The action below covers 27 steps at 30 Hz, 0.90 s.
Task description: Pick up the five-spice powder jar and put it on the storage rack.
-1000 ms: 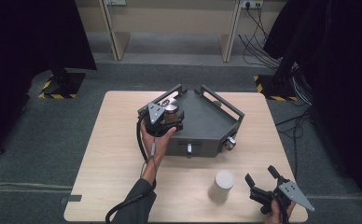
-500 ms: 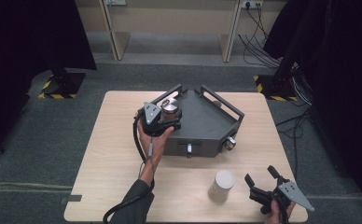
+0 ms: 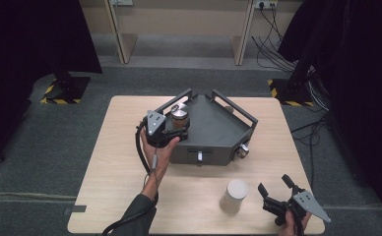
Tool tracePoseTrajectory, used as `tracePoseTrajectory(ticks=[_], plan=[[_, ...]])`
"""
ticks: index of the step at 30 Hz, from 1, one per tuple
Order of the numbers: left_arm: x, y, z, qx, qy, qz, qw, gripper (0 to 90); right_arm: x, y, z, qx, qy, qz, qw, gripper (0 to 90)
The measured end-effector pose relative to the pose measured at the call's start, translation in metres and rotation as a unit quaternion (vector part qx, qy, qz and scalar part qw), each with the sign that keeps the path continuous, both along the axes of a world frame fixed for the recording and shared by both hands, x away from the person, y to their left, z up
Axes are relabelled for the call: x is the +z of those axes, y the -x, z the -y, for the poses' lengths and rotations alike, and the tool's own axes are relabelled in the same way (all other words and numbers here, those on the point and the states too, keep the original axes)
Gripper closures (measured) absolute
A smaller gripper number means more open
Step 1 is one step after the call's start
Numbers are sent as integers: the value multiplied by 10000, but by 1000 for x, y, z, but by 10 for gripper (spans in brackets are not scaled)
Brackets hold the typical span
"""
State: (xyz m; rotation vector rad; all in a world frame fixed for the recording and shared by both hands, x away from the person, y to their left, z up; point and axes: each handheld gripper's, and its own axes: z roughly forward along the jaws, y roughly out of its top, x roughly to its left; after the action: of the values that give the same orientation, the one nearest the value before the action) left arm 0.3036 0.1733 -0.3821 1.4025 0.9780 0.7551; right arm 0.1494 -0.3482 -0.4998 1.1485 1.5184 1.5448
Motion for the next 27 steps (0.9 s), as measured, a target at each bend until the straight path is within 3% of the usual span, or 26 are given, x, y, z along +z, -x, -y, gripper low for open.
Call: tracePoseTrajectory(ticks=[10, 24, 27], plan=[[-9, 25, -11, -260, 56, 231, 9994, 2, 0, 0, 0, -4, 24, 3, 10000, 13], [-40, 58, -25, -646, 66, 410, 9970, 2, 0, 0, -1, 3, 52, -2, 10000, 13], [-46, 64, -30, -675, 172, 415, 9967, 2, 0, 0, -1, 6, 58, -3, 10000, 13]])
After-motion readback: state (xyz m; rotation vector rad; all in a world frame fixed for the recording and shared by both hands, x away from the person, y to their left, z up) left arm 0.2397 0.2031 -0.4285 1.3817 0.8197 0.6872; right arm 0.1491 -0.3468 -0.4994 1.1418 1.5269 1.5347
